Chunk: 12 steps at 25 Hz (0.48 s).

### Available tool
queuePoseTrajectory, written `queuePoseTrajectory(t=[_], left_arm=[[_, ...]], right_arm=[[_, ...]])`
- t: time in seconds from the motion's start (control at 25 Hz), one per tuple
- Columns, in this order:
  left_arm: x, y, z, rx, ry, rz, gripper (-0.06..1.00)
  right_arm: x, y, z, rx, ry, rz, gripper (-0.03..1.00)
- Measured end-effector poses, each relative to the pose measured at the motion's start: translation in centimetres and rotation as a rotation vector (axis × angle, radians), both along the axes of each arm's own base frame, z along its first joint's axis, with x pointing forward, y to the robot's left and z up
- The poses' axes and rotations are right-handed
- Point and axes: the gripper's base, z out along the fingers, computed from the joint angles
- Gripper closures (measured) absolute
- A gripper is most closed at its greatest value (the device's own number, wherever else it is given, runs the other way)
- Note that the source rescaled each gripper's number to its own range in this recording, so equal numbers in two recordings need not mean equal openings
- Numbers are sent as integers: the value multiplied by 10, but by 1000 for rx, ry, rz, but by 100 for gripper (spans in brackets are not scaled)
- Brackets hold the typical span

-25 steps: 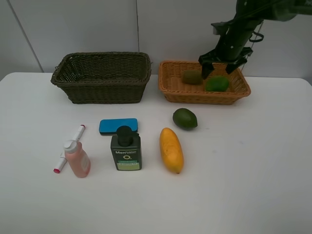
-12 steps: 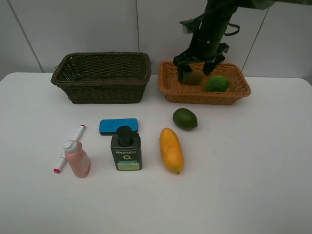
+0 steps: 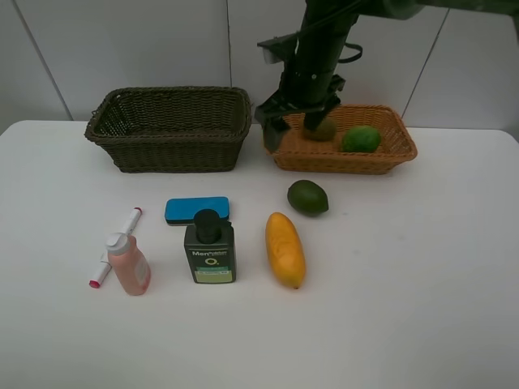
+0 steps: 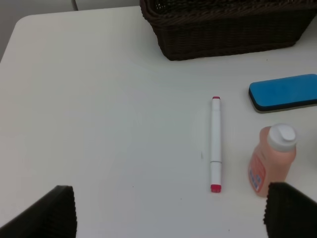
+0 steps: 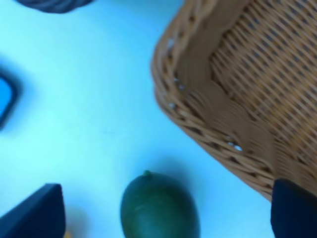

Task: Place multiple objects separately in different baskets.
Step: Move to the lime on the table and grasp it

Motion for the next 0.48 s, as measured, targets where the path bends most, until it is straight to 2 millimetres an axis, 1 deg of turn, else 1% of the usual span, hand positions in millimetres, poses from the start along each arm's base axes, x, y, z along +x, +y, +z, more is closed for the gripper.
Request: queuePoseTrajectory(t=[0.12,0.16,0.36,0.48], left_arm=[[0,0,0,0,0,0,-6],[0,0,0,0,0,0,-6],[0,0,0,0,0,0,-6],[0,0,0,0,0,0,-6]], right_arm=[[-4,5,-1,-1,6,21,-3],[-5,6,-5,-6,16,29,-3],[-17,0,-32,-54,115,42,-3],[-23,-2,-42,-68,153,45,-3]])
